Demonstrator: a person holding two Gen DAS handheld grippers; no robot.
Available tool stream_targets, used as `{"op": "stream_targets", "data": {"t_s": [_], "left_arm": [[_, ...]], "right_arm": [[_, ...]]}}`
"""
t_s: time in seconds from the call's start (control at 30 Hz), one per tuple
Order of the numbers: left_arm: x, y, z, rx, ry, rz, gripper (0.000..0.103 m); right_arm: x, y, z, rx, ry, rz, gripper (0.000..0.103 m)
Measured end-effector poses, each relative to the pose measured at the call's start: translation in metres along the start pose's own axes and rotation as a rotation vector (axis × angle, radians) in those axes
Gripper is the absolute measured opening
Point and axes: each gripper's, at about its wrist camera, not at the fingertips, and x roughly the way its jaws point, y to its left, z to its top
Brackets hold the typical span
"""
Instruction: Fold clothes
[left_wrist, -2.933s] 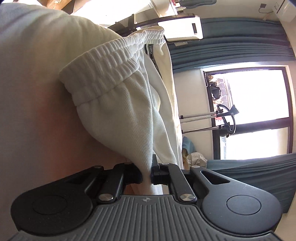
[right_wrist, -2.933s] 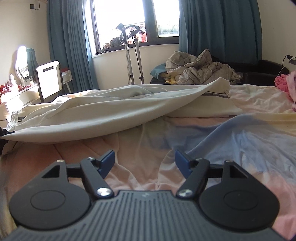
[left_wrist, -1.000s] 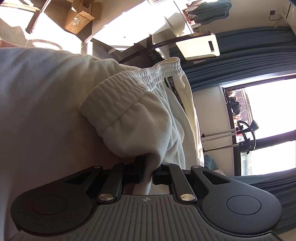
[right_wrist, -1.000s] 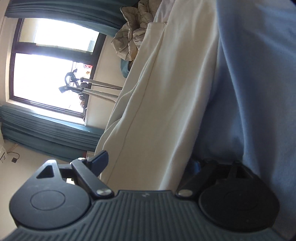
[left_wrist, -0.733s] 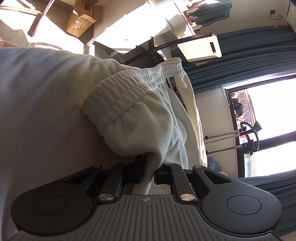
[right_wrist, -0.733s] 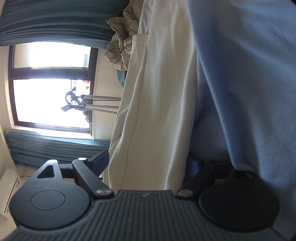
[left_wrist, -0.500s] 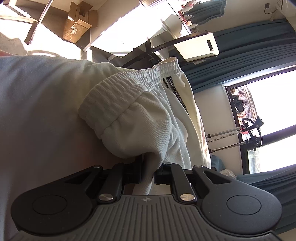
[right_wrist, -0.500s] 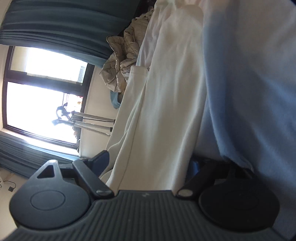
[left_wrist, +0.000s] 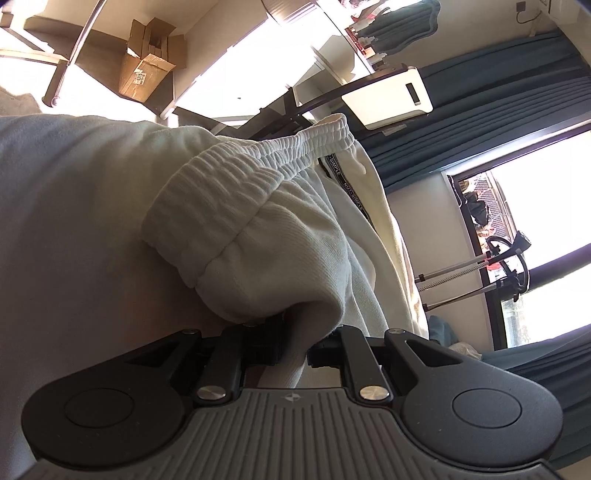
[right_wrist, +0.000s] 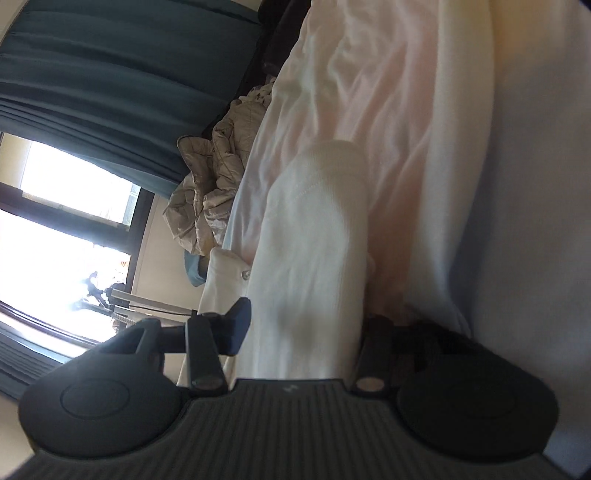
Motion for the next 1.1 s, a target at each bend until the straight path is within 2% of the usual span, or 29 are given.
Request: {"op": "stream_targets", "data": {"t_s": [0.07,0.1,0.13,0.17,0.23,0.3,0.43,0.57,0.67,0.77,0.93,1.0,1.1], "left_arm": [[0.003,-0.002,-0.002,0.004,-0.009,0.005,0.015],[0.003,-0.003,-0.003,0.004,-0.012,0.007,0.015],[0.004,-0.004,-0.003,0.004,-0.015,0.009,0.015],[0.004,-0.005,-0.004,0.004,-0.019,0.011,0.015],[0.004,-0.006,-0.005,0.003,-0.027,0.016,0.015],[0.002,-0.006,-0.006,-0.008,-0.044,0.02,0.015],[-0.005,0.001,-0.006,-0.077,-0.065,-0.002,0.014],[-0.014,0.001,-0.001,-0.099,-0.065,-0.043,0.009],[-0.027,0.0,0.006,-0.102,-0.085,-0.087,0.009],[-0.041,0.002,0.014,-0.111,-0.082,-0.152,0.009],[-0.052,0.014,0.023,-0.109,-0.012,-0.176,0.009],[-0.05,0.02,0.027,-0.111,0.031,-0.168,0.009],[-0.048,0.023,0.028,-0.112,0.048,-0.163,0.009]], "right_arm": [[0.0,-0.008,0.005,0.02,-0.043,0.002,0.039],[0.002,-0.01,0.006,0.01,-0.049,-0.007,0.034],[0.003,-0.013,0.006,-0.004,-0.053,-0.027,0.023],[0.003,-0.013,0.006,-0.007,-0.058,-0.033,0.019],[0.0,-0.013,0.003,-0.008,-0.073,-0.036,0.016],[-0.01,0.0,0.0,-0.071,-0.098,-0.064,0.014],[-0.041,0.039,-0.001,-0.332,-0.149,-0.088,0.012],[-0.089,0.051,0.017,-0.341,-0.175,-0.042,0.011],[-0.122,0.047,0.027,-0.325,-0.169,-0.054,0.011],[-0.152,0.022,0.033,-0.21,-0.11,-0.118,0.011],[-0.179,-0.032,0.032,0.022,0.099,-0.309,0.011],[-0.194,-0.053,0.028,0.096,0.156,-0.302,0.011],[-0.209,-0.059,0.026,0.061,0.187,-0.254,0.013]]}}
